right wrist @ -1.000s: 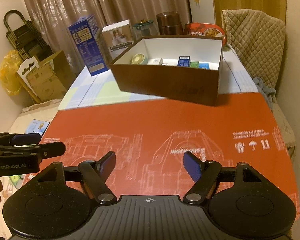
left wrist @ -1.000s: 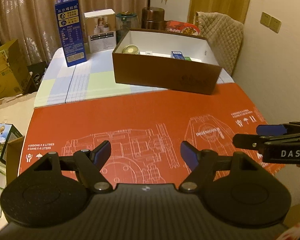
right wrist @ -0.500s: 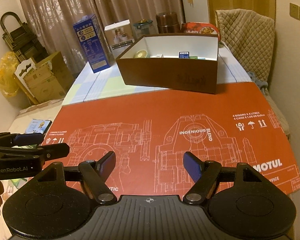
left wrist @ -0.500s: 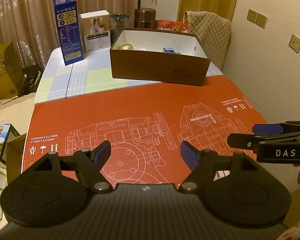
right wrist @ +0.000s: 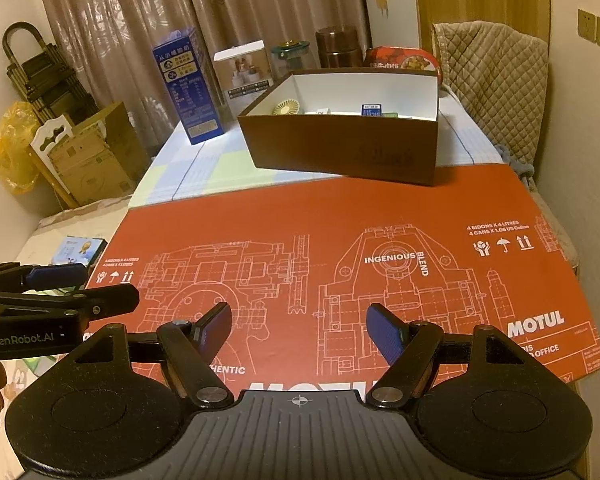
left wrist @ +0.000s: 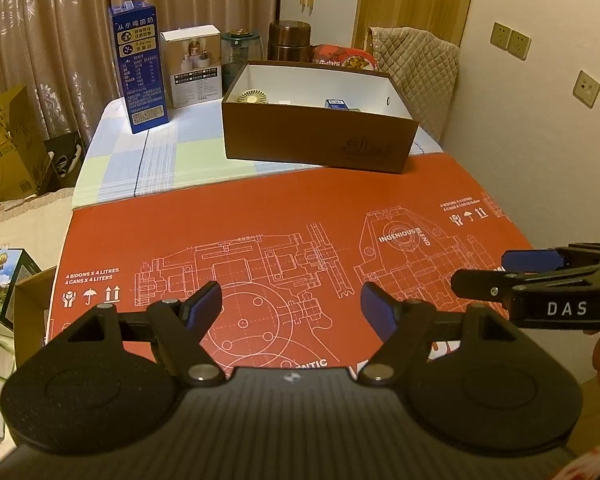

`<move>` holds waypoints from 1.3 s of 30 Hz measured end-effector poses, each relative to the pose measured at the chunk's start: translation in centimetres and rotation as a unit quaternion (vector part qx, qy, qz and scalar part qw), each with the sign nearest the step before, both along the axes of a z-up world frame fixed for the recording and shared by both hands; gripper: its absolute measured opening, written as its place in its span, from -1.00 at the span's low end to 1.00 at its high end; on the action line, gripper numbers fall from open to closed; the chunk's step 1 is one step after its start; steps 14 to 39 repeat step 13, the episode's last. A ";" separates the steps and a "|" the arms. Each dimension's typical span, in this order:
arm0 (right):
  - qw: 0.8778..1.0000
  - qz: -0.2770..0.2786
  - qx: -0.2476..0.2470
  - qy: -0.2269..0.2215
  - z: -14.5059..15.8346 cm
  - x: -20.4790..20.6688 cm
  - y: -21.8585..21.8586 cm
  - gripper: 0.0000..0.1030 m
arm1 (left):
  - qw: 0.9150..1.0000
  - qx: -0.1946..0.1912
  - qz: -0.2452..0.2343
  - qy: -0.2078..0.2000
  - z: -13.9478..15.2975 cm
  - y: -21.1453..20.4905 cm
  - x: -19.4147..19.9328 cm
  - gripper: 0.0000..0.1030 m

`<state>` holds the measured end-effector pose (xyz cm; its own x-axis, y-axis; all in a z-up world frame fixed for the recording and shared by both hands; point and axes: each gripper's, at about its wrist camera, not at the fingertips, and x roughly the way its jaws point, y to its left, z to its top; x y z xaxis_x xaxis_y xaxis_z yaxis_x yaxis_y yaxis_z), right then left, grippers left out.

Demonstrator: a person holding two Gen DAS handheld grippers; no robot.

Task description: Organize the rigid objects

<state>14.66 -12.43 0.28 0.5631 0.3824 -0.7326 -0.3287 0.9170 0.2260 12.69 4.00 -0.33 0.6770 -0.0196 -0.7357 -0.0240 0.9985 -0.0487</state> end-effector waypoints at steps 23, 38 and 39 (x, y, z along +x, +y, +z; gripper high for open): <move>1.000 -0.001 -0.001 0.002 -0.1 0.1 -0.3 0.39 | 1.000 0.006 0.000 -0.004 -0.1 -0.2 0.3 0.43; 1.000 -0.001 -0.001 0.002 -0.1 0.1 -0.3 0.39 | 1.000 0.006 0.000 -0.004 -0.1 -0.2 0.3 0.43; 1.000 -0.001 -0.001 0.002 -0.1 0.1 -0.3 0.39 | 1.000 0.006 0.000 -0.004 -0.1 -0.2 0.3 0.43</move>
